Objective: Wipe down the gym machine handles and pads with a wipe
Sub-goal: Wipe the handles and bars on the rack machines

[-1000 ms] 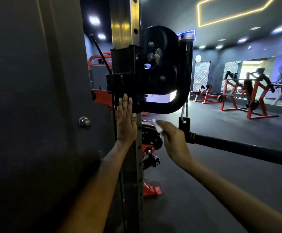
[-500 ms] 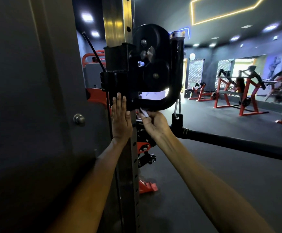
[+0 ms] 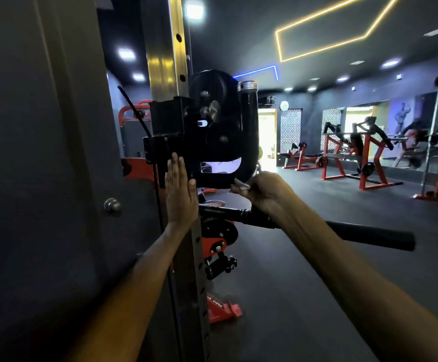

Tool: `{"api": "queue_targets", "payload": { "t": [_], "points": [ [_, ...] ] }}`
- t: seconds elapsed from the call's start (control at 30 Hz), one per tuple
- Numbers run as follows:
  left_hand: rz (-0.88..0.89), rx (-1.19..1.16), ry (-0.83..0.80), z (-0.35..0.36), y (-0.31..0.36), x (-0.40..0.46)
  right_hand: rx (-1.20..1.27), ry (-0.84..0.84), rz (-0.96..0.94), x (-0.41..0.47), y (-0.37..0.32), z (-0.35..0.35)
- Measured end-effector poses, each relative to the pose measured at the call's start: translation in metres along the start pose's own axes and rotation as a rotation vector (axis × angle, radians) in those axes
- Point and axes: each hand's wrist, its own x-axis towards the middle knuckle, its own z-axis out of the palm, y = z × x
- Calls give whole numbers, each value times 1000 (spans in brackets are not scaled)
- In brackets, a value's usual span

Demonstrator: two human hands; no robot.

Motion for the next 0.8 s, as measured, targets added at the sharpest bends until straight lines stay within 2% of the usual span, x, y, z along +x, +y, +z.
{"api": "queue_targets", "payload": {
  "t": [0.17,0.23,0.3,0.37,0.47,0.53,0.67,0.8],
  "points": [
    [-23,5,-23,3,-1,-1,-282,13,-29,-7,-33,-2],
    [-25,8,-23,2,0,-2,-393,44,-134,-12,-43,-5],
    [-22,6,-28,2,1,-2,-603,136,-427,-13,-49,-7],
    [-12,11,-34,1,2,-3,-937,256,-954,-10,-50,-2],
    [-6,23,-42,-1,2,-3,-1533,119,-1558,16,-44,0],
    [-12,34,-50,-1,2,-3,-1787,77,-1820,43,-38,-13],
    [-35,57,-60,0,1,-3,-1813,148,-1889,48,-11,-27],
    [-40,33,-73,-2,4,-3,-1903,147,-1686,42,32,-19]
  ]
}}
